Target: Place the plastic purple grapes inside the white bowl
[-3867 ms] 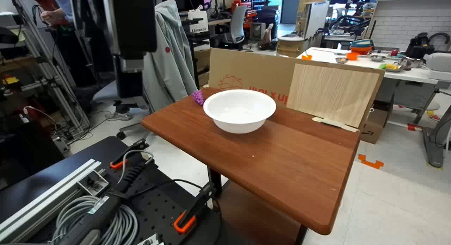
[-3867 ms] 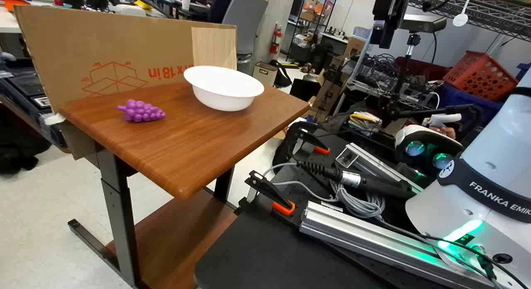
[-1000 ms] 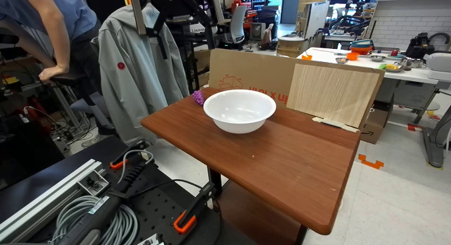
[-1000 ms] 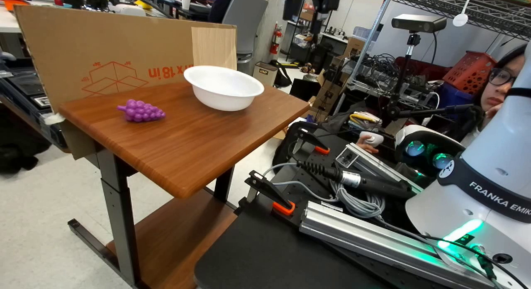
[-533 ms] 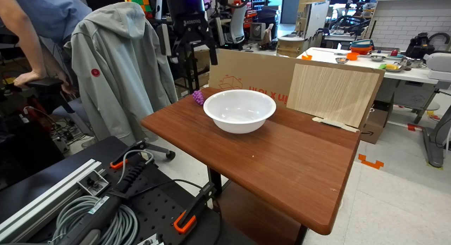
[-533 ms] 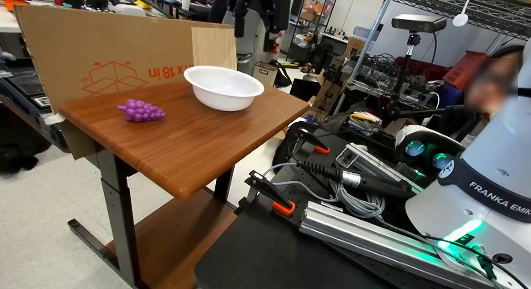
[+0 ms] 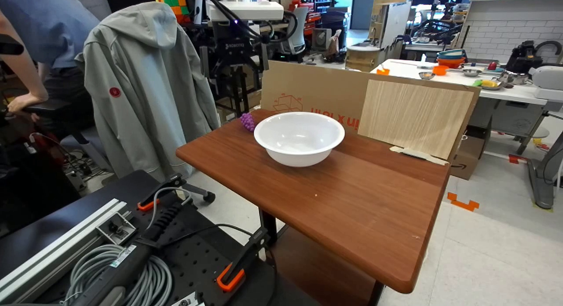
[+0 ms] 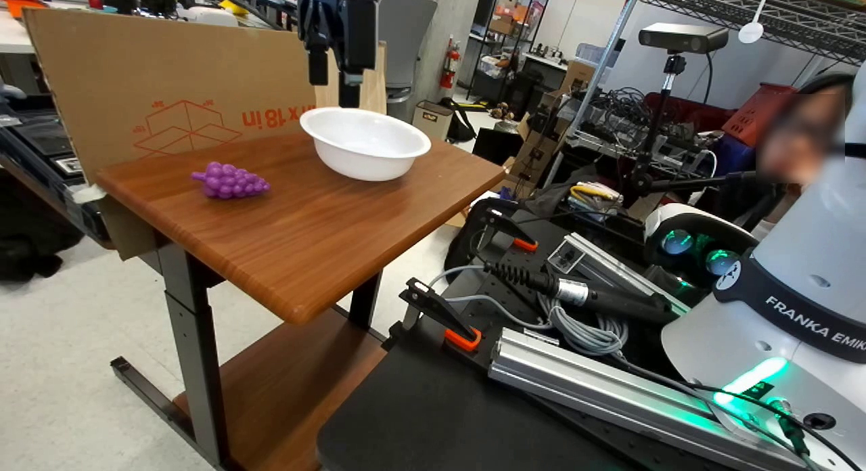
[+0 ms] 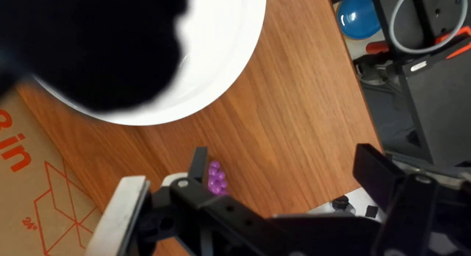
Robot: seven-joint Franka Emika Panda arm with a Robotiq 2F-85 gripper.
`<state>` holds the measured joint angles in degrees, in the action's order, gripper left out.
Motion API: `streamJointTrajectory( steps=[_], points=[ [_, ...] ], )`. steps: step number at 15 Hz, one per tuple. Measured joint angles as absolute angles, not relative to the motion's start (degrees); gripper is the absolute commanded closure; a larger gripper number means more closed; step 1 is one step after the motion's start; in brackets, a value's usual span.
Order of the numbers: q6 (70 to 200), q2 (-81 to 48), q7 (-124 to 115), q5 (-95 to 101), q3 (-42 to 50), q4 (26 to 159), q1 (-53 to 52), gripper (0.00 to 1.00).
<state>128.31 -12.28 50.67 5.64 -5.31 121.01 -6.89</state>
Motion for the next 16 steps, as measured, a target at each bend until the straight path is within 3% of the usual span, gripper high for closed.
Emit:
streamJointTrajectory(
  steps=[16],
  points=[
    [128.1,-35.2,26.9,17.7,-6.2,101.0,-9.1,0.00]
  ],
)
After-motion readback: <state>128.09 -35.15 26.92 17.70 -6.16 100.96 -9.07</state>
